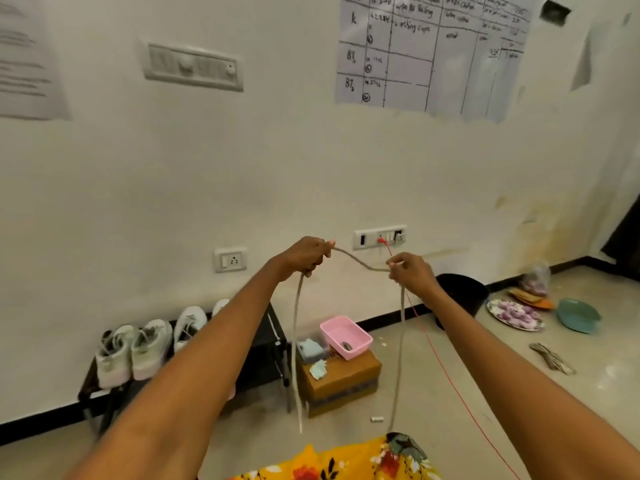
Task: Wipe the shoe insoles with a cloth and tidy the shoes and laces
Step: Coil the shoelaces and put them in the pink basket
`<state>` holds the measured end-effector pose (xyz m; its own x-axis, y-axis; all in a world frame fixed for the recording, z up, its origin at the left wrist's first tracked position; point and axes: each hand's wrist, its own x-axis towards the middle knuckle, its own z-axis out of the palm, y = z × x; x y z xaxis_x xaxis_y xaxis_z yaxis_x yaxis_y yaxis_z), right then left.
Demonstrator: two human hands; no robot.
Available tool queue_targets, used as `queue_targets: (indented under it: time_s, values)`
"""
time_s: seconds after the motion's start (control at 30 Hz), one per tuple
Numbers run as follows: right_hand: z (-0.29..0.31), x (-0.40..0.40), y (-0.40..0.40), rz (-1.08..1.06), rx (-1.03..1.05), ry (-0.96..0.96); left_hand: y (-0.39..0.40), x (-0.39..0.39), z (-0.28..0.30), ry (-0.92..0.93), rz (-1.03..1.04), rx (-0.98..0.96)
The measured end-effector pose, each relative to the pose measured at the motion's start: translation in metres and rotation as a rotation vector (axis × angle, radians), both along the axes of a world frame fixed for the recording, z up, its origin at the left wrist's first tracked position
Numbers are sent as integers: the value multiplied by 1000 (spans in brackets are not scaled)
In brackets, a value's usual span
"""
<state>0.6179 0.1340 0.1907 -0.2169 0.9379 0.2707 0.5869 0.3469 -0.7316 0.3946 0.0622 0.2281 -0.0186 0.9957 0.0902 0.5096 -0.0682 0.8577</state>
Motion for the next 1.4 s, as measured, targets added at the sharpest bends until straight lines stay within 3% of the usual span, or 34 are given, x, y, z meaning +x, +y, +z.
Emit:
queue_targets:
  time_s: [0.1,0.17,0.3,0.43,0.53,0.67,0.77,0.97,1.13,1.2,1.3,1.4]
  values:
    - [7,-47,-25,396,-42,10,-6,-10,9,39,28,46]
    - [15,-80,-37,530,-65,67,-9,-12,14,61,20,58]
    - [21,-104,-20,292,33,134,-14,-32,19,38,61,15]
    - [9,-89,13,21,-155,232,-24,-62,22,15,61,-42]
    - [5,-95,6,151,-142,173,-26,-71,25,21,61,-17]
    - [16,-133,-20,467,84,113,-14,-63,26,92,30,-22]
    - [20,-155,-18,359,245,-63,-8,-60,22,93,59,3]
    - [7,-147,8,126,56,-87,-12,-76,25,-21,120,20]
    - [4,-146,-13,449,164,-51,-14,-77,23,32,63,24]
    - [10,-154,-24,475,248,-71,-13,-70,19,59,27,0]
    - [9,-153,-18,288,268,-56,-14,-64,12,2,21,-13]
    - [-2,-138,4,126,72,3,-16,-70,7,-144,-41,-41]
